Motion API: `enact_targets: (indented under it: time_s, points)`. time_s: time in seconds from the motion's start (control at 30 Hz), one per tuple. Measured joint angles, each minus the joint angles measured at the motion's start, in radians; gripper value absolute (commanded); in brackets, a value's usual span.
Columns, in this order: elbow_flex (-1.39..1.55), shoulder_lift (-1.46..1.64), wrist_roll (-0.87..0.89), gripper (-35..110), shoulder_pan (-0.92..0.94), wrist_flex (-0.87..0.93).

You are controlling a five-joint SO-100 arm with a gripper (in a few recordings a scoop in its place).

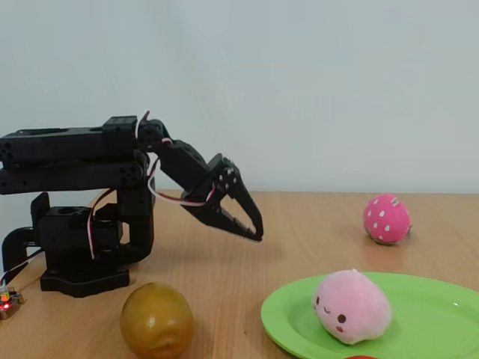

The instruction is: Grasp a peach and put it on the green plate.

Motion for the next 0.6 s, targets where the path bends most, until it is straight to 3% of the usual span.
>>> enact_targets:
  time_s: [0.3, 0.6]
  points:
    - [0.012, 0.032, -0.012, -8, 0.029, 0.049]
    - [0.011, 0.032, -0.043, -8, 0.037, 0.207]
